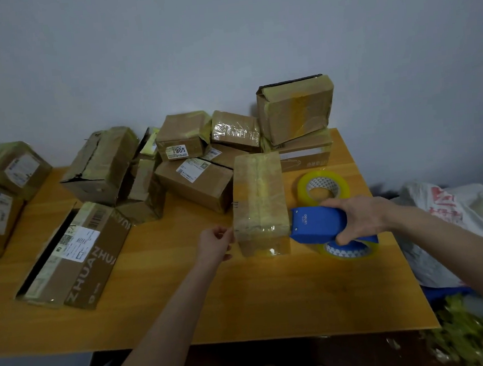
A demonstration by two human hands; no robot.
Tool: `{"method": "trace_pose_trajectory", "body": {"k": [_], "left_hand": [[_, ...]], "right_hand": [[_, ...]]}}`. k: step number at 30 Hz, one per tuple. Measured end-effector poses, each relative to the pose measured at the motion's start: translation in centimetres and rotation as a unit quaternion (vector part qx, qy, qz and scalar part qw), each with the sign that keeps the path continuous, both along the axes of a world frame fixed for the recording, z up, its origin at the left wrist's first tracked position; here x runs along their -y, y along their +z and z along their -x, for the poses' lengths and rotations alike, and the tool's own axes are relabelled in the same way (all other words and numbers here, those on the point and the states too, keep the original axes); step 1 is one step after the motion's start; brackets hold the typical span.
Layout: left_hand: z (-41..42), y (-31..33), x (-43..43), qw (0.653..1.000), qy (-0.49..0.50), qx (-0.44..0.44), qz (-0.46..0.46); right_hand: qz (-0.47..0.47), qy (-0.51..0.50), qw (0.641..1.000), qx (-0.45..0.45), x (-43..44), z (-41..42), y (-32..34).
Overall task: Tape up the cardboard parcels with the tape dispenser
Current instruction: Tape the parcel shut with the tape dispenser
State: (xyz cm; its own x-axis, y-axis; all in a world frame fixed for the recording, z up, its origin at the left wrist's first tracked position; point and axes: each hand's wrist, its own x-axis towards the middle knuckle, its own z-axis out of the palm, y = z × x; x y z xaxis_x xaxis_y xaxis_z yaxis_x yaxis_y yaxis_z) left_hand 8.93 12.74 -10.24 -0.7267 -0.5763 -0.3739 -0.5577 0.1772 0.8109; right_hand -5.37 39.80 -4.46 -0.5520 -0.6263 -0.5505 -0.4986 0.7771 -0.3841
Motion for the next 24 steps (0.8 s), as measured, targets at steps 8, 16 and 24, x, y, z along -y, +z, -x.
{"method": "trace_pose_trajectory", "body": {"k": [8,16,24], "left_hand": [[-1.9,1.4,-0.4,0.903,-0.115,-0.166,0.379],[-0.5,0.8,-5.6,0.763,-0.412,0.017,0.498],[-0.5,0.6,-4.9,0.763,-0.418,0.009,0.494]], "right_hand": [[0.022,0.002,0.998,-0.059,-0.6,-0.6,-0.6],[0.079,-0.028,0.996,-0.006,-2.3,-0.4,-0.8],[0.117,-0.059,0.990,0.045,-4.6,0.4,0.0]]}}
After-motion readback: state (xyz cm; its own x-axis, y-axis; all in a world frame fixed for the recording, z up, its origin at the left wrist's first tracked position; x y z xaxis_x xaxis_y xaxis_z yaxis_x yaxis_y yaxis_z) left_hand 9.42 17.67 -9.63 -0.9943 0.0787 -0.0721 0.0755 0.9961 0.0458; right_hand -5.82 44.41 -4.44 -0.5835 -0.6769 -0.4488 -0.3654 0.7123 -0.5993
